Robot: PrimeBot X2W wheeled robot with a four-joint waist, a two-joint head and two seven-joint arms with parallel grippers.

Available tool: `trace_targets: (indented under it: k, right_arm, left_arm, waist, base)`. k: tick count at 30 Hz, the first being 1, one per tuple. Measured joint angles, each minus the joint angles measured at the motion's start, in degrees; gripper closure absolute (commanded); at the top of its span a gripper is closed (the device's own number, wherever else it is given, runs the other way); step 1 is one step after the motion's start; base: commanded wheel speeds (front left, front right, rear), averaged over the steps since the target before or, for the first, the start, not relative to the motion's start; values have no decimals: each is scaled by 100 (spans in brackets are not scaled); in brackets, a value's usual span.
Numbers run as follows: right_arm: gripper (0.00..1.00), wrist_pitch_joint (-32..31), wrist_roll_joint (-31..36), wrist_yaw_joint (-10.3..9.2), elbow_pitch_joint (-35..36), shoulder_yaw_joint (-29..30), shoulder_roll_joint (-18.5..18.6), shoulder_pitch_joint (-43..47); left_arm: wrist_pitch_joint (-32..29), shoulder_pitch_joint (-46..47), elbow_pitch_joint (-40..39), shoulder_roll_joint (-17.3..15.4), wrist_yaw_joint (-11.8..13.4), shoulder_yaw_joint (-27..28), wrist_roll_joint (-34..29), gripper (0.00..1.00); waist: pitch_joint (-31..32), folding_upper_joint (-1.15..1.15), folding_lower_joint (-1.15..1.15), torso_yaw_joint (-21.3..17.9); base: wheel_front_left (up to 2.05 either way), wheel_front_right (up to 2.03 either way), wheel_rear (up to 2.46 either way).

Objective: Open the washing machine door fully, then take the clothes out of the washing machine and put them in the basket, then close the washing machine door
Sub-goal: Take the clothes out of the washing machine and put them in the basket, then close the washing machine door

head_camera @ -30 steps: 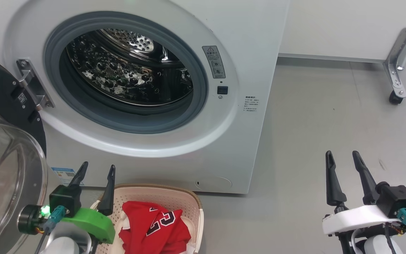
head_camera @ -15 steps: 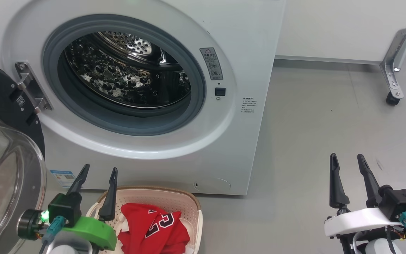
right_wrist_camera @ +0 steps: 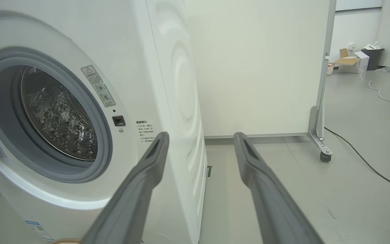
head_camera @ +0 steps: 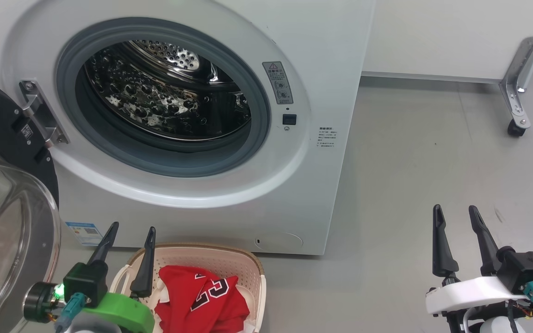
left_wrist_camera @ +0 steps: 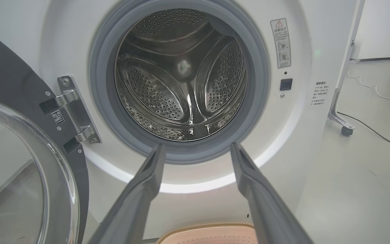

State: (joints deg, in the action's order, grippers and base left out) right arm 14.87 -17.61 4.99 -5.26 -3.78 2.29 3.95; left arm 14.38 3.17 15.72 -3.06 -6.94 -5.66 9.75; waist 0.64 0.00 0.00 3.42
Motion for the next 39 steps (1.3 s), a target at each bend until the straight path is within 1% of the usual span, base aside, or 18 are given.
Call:
trace_targets:
  k: [39]
  right_arm:
    - [0,0,7,44,10,-49,0,2]
  left_arm:
    - [0,-211,-238,12,0,-13,-11,0]
  waist:
    - [-15,0,0,-48]
  base:
    - [0,1,0]
